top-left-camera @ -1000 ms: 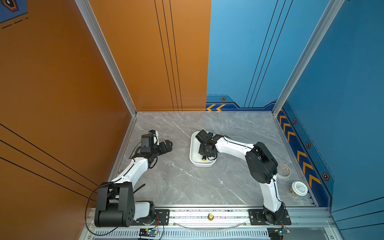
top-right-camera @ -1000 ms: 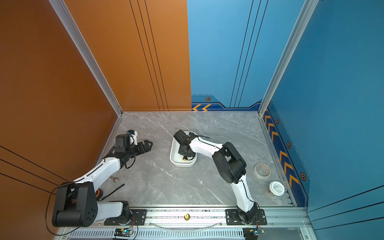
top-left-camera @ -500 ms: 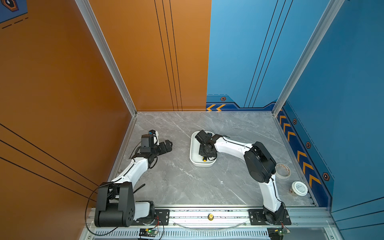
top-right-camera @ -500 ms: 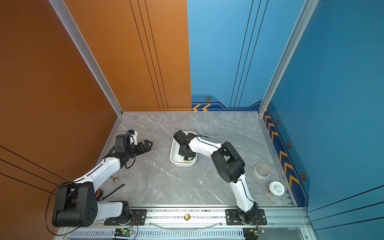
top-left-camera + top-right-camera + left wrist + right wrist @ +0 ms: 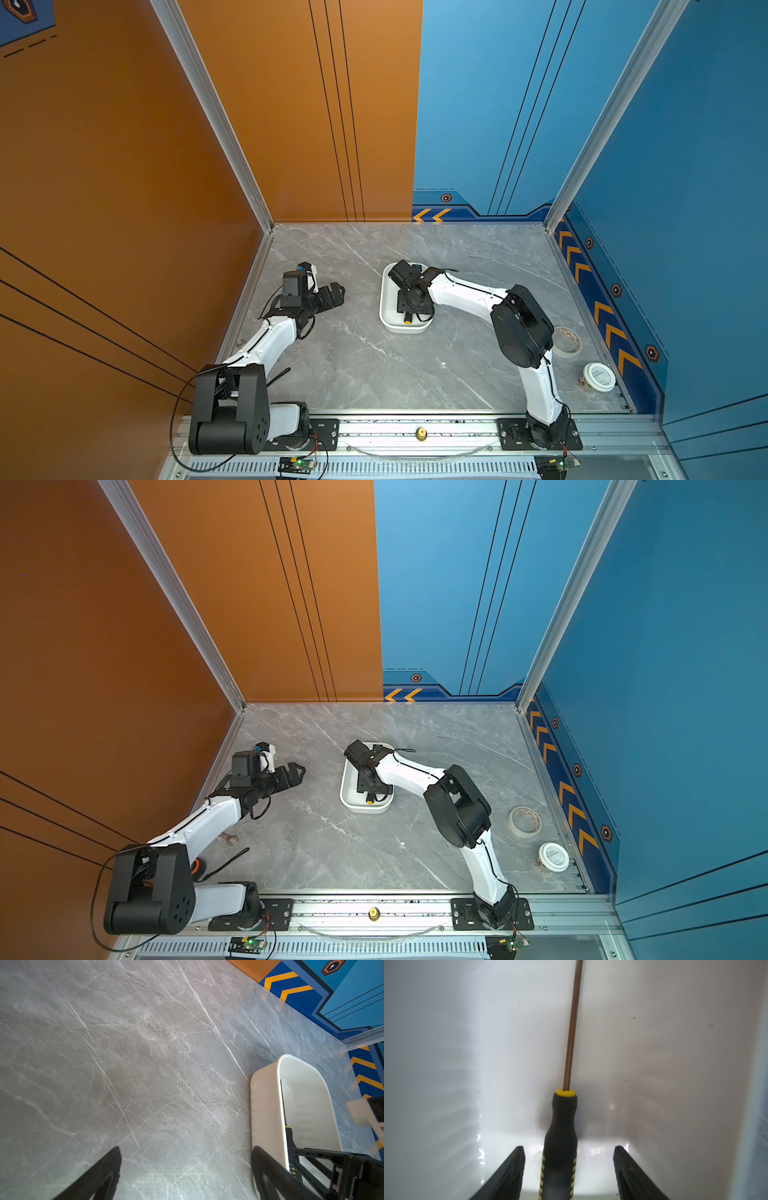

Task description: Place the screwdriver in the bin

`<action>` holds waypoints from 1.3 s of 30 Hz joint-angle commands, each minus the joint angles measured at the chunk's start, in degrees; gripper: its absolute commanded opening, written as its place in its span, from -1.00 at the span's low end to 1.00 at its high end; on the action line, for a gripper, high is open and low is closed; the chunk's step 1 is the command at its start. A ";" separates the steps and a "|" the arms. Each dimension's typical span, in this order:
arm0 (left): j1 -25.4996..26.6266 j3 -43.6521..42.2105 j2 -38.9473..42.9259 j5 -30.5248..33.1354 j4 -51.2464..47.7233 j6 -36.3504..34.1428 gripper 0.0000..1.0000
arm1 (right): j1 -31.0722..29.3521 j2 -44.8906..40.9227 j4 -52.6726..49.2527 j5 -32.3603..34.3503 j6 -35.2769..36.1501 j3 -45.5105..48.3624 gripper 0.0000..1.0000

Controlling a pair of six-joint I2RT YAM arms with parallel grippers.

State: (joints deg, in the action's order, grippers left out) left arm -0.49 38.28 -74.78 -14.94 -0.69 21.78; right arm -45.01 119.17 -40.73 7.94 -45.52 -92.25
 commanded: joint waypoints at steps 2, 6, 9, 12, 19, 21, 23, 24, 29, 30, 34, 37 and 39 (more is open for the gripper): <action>-0.72 -0.62 1.77 3.15 -0.55 -3.29 0.96 | -0.11 -8.11 -5.22 5.17 5.04 -2.61 0.39; -1.81 -2.56 2.11 7.88 5.48 -5.21 0.96 | 2.53 -17.11 -6.00 9.83 11.88 -0.80 0.41; -3.41 -4.18 1.60 9.60 11.37 -5.89 0.96 | 6.93 -23.82 -5.60 16.88 18.24 1.54 0.42; -4.19 -5.54 0.16 12.46 17.24 -8.14 0.96 | 12.77 -29.22 -4.16 17.83 24.79 4.52 0.44; -4.87 -6.62 -2.97 15.02 24.02 -14.54 0.96 | 27.04 -44.33 18.15 19.12 35.73 25.68 0.44; -4.92 -8.94 -4.30 13.97 30.01 -15.63 0.96 | 29.55 -48.62 30.43 21.73 39.98 35.25 0.44; -4.78 -10.98 -5.94 13.71 35.58 -16.45 0.96 | 31.00 -52.29 45.46 22.54 46.36 45.68 0.45; -4.78 -11.90 -6.92 13.75 38.19 -16.77 0.96 | 31.59 -53.39 52.17 22.41 48.88 50.28 0.48; -4.64 -12.51 -10.65 11.95 42.92 -17.67 0.96 | 37.68 -54.77 66.53 16.66 47.64 62.52 0.67; -4.48 -12.58 -10.73 11.44 43.05 -17.92 0.96 | 39.19 -54.67 65.91 13.75 46.02 63.50 0.67; -2.85 -14.35 -11.53 10.15 46.83 -20.22 0.96 | 41.79 -52.37 75.47 5.39 44.68 70.42 0.68; -1.15 -16.39 -13.49 10.51 51.97 -22.28 0.96 | 42.27 -47.91 81.96 3.67 43.13 73.19 0.68; -0.83 -17.34 -15.19 10.28 55.76 -22.92 0.96 | 42.38 -44.88 86.05 2.04 42.95 74.46 0.67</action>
State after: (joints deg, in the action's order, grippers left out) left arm -1.89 22.74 -87.92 -3.49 48.40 1.65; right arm -3.03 71.29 34.46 15.00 -0.93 -19.75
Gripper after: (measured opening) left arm 0.979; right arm 0.840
